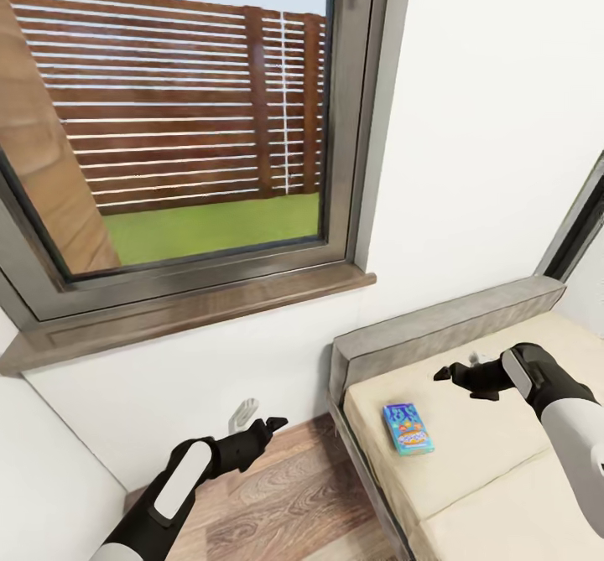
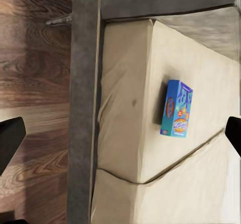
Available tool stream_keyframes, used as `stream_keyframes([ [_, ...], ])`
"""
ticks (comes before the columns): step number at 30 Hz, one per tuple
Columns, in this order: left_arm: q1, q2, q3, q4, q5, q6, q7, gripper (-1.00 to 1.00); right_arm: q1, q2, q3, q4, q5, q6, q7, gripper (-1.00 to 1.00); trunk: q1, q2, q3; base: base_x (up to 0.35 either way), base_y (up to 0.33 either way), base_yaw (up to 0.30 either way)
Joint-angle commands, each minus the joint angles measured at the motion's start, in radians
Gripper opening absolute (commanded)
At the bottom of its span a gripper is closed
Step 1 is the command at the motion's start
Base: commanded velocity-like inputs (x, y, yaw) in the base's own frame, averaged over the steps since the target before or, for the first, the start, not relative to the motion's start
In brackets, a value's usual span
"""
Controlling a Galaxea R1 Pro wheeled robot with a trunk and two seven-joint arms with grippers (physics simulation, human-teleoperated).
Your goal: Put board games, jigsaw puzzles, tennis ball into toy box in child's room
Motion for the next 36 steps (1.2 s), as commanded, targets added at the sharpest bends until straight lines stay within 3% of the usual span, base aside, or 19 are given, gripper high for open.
stream_keyframes([
  [1,0.000,0.000,0.000,-0.003,0.007,0.004,0.002,1.00,0.000,0.000,-0.004,0.000,0.002,0.006,0.003,1.00,0.000,0.000,-0.001,0.000,0.000,-0.082],
  [4,0.000,0.000,-0.001,-0.006,0.008,0.006,-0.003,1.00,0.000,0.000,-0.003,0.001,0.003,0.008,0.003,1.00,0.000,0.000,-0.001,0.000,0.000,-0.061],
  [36,0.000,-0.002,-0.009,-0.011,0.006,0.012,-0.037,1.00,0.010,0.015,-0.002,0.043,0.003,0.011,0.013,1.00,0.123,-0.224,-0.101,0.000,0.000,-0.008],
])
